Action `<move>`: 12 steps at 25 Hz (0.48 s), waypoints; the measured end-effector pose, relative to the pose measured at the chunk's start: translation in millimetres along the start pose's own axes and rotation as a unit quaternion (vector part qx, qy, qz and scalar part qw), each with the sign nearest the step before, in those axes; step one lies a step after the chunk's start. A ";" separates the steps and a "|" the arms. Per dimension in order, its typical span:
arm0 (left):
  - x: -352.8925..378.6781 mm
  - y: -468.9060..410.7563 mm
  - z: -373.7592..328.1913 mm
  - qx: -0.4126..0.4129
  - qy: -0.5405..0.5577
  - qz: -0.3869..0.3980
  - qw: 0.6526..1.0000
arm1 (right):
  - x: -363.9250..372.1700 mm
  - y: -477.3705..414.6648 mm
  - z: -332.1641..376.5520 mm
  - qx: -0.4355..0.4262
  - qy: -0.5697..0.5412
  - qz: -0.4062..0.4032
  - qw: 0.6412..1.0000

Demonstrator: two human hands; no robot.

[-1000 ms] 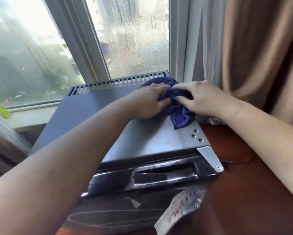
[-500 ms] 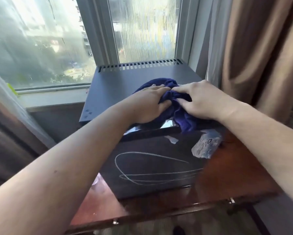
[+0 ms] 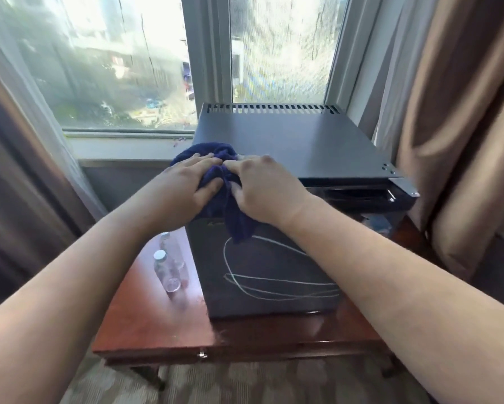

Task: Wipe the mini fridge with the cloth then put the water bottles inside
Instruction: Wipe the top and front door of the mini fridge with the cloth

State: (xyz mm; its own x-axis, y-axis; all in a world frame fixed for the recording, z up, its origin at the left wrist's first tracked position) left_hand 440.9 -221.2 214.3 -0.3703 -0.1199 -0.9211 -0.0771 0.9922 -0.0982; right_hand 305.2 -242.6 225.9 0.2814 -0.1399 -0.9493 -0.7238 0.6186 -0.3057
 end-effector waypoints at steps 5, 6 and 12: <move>14.9 13.1 -31.8 -0.014 -0.016 -0.041 0.999 | -11.3 28.2 -16.0 -0.025 0.030 0.011 0.999; 22.1 15.3 -46.8 -0.013 -0.013 -0.040 0.999 | -16.4 38.7 -26.3 -0.021 0.031 0.017 0.999; 69.9 4.7 -166.9 0.031 -0.022 -0.035 0.999 | -48.4 117.3 -120.0 0.010 0.048 0.032 0.998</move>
State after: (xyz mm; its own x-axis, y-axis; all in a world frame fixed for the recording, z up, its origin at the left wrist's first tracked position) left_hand 260.1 -230.8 212.3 -0.3240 -0.1896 -0.9269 -0.0428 0.9817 -0.1858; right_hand 131.1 -256.0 227.3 0.1725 -0.1735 -0.9696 -0.7255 0.6435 -0.2442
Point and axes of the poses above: each hand's wrist, its own y-axis away from the middle knuckle, its own x-axis out of the palm, z = x × y, the point moved 6 cm from there along -y, towards the middle knuckle, and after that the axes turned 14 degrees about -x, right-handed, at the moved point
